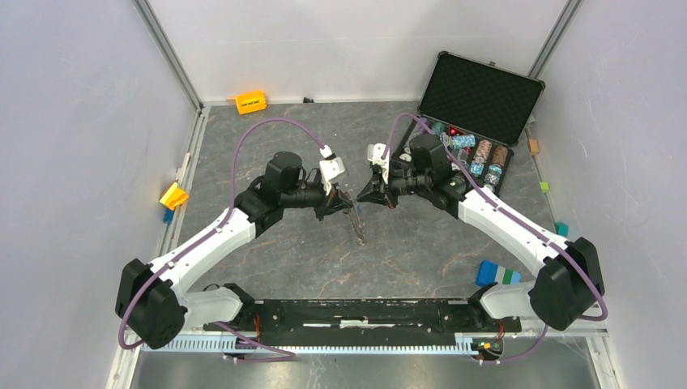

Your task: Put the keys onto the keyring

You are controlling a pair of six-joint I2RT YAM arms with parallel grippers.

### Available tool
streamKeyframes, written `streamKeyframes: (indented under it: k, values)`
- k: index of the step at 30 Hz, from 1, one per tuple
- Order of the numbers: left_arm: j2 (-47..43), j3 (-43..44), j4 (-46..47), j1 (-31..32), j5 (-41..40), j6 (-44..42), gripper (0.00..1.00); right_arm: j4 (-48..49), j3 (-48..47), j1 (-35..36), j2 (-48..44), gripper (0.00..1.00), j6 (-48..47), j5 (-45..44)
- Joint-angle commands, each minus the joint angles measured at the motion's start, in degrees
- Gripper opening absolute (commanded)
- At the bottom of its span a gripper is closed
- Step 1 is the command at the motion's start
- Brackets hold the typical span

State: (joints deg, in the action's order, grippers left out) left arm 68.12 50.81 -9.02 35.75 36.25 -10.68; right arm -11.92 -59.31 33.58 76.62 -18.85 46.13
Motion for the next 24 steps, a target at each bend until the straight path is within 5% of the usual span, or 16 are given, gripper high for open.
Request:
streamKeyframes:
  k: [1,24]
  values:
    - [-2.55,0.03,4.1,0.46,4.09,-0.83,0.02,1.99,-2.13,-0.8,0.64,0.0,-0.44,-2.98]
    - [-4.39,-1.15,5.7,0.13,5.5,-1.98,0.02,0.24,-1.6,-0.93,2.11,0.0,-2.46,-3.81]
